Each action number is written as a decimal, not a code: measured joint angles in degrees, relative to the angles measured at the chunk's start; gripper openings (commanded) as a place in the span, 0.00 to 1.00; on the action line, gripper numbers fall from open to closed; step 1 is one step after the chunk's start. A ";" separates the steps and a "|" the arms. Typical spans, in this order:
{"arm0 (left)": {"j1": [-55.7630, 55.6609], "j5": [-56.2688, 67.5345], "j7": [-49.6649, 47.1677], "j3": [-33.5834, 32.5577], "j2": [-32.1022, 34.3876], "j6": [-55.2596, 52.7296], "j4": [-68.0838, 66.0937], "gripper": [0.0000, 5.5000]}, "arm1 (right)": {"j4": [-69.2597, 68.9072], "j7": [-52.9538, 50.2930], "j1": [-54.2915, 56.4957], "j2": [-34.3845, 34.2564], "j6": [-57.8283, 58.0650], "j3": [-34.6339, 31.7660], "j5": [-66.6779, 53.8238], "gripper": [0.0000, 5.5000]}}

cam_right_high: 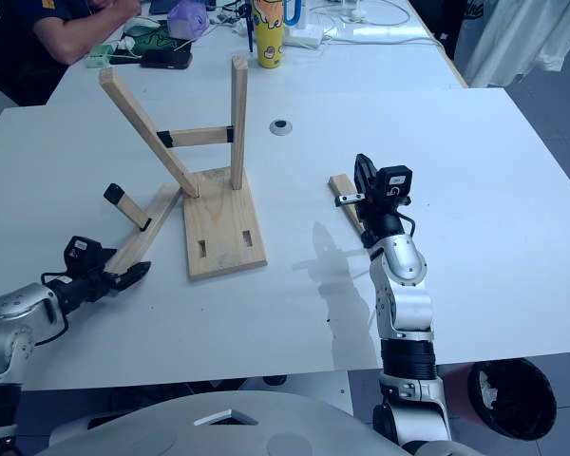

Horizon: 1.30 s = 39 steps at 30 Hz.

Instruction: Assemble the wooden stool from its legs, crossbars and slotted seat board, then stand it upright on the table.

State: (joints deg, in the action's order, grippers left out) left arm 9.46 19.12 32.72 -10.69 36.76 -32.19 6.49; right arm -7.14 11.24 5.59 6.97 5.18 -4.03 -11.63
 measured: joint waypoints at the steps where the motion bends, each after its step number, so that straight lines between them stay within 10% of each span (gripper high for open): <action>1: -0.32 -0.09 -0.17 0.35 -0.34 0.10 0.00 0.70 | 0.00 0.02 0.00 0.00 0.00 0.00 0.00 0.00; 14: -0.69 -0.78 -2.40 -0.55 -2.79 1.68 -0.04 0.38 | 0.05 0.18 0.02 0.14 0.41 0.00 -0.01 0.00; 39: -16.71 1.34 -17.03 -17.56 -7.09 18.42 2.15 0.38 | -0.24 0.11 7.26 0.80 6.47 -3.50 -5.67 0.00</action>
State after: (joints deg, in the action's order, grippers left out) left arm -7.25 20.45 15.70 -28.25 29.67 -13.77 8.64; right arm -7.38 11.36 12.85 7.77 11.65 -7.53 -17.30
